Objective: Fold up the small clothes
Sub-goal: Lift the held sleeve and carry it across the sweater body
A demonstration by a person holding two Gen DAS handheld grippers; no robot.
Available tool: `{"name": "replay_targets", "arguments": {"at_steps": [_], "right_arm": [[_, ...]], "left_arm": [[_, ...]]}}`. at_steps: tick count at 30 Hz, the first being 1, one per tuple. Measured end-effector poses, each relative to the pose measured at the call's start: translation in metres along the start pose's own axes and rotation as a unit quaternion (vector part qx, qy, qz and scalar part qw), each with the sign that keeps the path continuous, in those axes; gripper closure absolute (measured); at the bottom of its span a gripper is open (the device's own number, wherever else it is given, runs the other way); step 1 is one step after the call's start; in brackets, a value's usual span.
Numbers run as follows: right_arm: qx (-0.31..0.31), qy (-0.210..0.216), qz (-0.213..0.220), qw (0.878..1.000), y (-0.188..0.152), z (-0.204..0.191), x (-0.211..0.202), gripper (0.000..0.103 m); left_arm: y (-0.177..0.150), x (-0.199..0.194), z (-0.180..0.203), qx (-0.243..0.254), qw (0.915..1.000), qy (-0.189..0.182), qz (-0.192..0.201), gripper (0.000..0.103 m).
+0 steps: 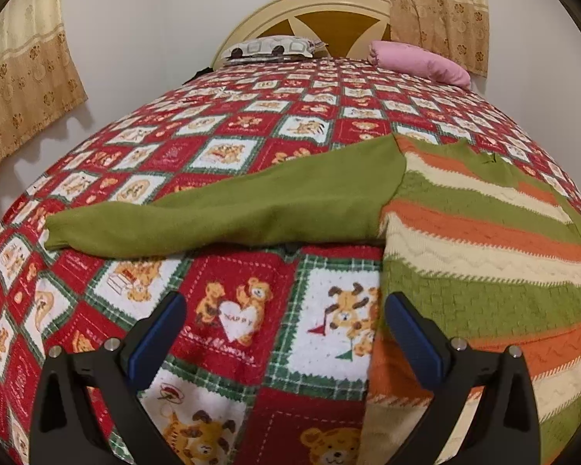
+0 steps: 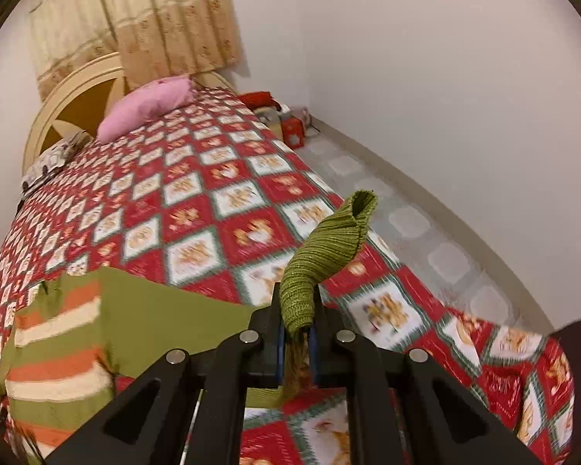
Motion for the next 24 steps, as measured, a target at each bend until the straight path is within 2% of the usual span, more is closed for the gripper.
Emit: {"name": "replay_targets", "arguments": {"at_steps": [12,24], "right_arm": [[-0.101,0.026,0.061,0.993,0.080,-0.105,-0.057,0.095],[-0.184,0.061,0.108,0.975,0.116,-0.205,-0.104,0.095]], "left_arm": [[-0.002,-0.003,-0.004,-0.012,0.9997,-0.023,0.004,0.000],[-0.003,-0.002,-0.007,-0.023,0.9990,-0.037,0.000,0.000]]}}
Point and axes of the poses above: each gripper's, at about its wrist camera, not at the fingertips, and x roughly the way its jaws point, z to its right, y to its top, the point moved 8 cm from there along x, roughly the way its jaws point, and after that the axes turned 15 degrees about -x, right-handed, at the moved point
